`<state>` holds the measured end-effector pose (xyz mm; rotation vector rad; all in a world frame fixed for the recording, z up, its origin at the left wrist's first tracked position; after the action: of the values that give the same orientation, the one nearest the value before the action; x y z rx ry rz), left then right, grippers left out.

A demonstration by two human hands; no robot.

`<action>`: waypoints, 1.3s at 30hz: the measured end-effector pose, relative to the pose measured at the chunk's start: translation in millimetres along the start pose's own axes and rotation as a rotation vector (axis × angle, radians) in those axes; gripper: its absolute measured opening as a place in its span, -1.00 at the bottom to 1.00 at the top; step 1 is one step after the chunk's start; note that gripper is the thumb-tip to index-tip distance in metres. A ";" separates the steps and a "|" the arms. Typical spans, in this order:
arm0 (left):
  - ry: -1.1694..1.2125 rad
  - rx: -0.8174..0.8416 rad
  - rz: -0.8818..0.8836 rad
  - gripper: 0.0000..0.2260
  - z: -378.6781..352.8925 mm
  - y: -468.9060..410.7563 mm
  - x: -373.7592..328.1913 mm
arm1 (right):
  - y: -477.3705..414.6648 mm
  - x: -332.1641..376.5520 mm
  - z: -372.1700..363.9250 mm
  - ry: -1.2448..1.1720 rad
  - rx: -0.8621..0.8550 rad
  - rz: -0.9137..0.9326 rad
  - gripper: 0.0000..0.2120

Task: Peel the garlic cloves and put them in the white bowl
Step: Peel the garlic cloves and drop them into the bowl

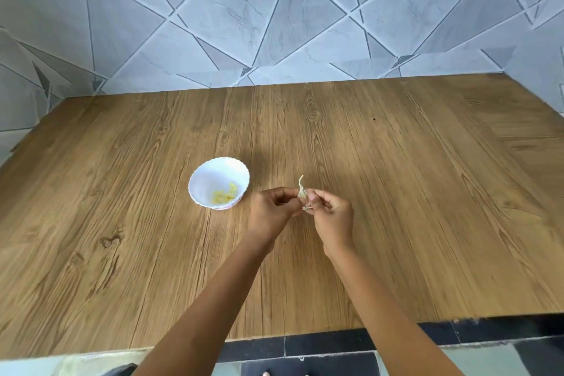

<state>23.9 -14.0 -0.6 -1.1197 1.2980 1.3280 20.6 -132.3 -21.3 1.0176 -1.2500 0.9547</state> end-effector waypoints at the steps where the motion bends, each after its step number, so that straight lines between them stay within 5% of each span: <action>1: 0.007 -0.010 0.003 -0.90 0.2 0.5 0.8 | -0.4 -1.5 -1.1 0.020 -0.015 -0.004 -0.76; 13: 0.261 0.070 0.186 -0.92 8.1 -9.5 3.0 | -11.1 1.0 3.8 -0.328 0.088 -0.372 -0.86; 26: 0.201 0.030 0.148 -0.90 11.6 -14.2 -8.3 | -12.8 6.9 17.0 -0.292 0.143 -0.314 -0.91; 28: 0.030 -0.029 0.079 -0.91 16.5 -19.1 -8.2 | -13.2 6.5 19.8 -0.263 0.120 -0.294 -0.90; 33: -0.835 -0.018 -0.268 -0.84 12.8 -34.7 -15.2 | -10.0 5.4 21.9 -0.179 0.117 -0.216 -0.88; 36: -1.027 0.063 -0.328 -0.81 6.2 -33.4 -15.2 | -7.1 4.1 20.5 -0.168 0.103 -0.204 -0.89; 39: -0.912 -0.025 -0.414 -0.86 9.2 -26.1 -17.9 | -5.3 2.9 20.6 -0.179 0.082 -0.199 -0.90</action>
<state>52.3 -5.1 13.5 -0.6006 0.3565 1.2879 20.2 -153.5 -18.0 1.2896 -1.2367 0.7792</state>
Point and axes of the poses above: each hand's wrist, its own y-axis away from the middle knuckle, its own z-axis out of the back of the hand, x = y × z, the point moved 3 cm from there along -y, towards the middle knuckle, and after that the axes turned 2 degrees about -z, right-handed, at the moved point
